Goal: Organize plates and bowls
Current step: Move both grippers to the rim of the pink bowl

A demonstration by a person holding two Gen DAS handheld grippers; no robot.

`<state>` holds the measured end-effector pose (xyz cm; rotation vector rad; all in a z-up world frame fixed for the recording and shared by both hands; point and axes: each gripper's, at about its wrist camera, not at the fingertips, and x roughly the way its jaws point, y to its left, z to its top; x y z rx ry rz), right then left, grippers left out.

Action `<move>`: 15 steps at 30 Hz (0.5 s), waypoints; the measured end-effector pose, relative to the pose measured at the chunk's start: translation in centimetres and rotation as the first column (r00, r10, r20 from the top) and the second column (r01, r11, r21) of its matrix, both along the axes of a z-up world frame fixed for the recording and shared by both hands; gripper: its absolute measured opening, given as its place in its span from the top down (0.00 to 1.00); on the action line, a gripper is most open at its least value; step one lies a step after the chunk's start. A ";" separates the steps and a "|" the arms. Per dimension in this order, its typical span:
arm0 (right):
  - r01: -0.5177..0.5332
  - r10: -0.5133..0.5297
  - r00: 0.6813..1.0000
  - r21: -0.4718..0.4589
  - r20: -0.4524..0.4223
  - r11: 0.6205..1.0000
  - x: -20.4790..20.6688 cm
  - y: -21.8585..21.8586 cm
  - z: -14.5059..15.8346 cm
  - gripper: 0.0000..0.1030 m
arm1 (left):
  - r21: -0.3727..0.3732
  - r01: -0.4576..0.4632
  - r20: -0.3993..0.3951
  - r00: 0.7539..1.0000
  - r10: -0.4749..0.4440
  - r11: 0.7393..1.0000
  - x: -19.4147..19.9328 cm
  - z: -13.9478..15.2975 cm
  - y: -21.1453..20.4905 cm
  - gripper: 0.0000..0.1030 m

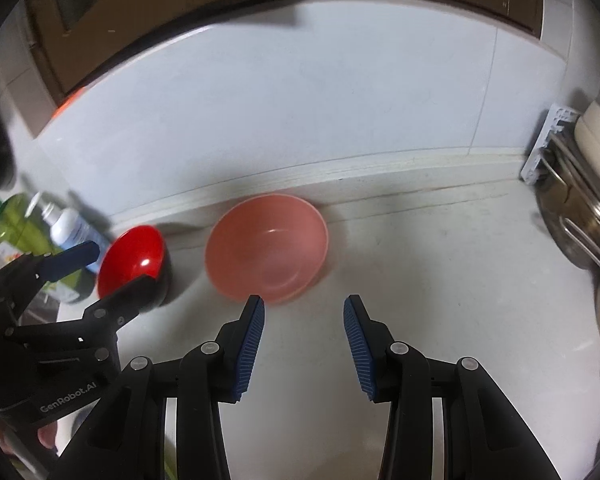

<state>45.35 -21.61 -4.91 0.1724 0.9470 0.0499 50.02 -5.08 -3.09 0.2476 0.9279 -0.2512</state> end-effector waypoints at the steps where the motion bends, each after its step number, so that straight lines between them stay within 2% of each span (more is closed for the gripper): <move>1: 0.003 -0.003 1.000 0.001 -0.006 1.000 0.6 0.0 -0.3 0.59 | 0.004 0.000 -0.005 1.000 0.000 1.000 0.4 -0.3 0.0 0.28; 15: 0.041 -0.037 0.996 0.049 -0.084 0.998 6.0 -0.4 -3.6 0.59 | 0.027 0.044 -0.070 0.997 -0.042 0.999 6.4 -4.1 -1.8 0.30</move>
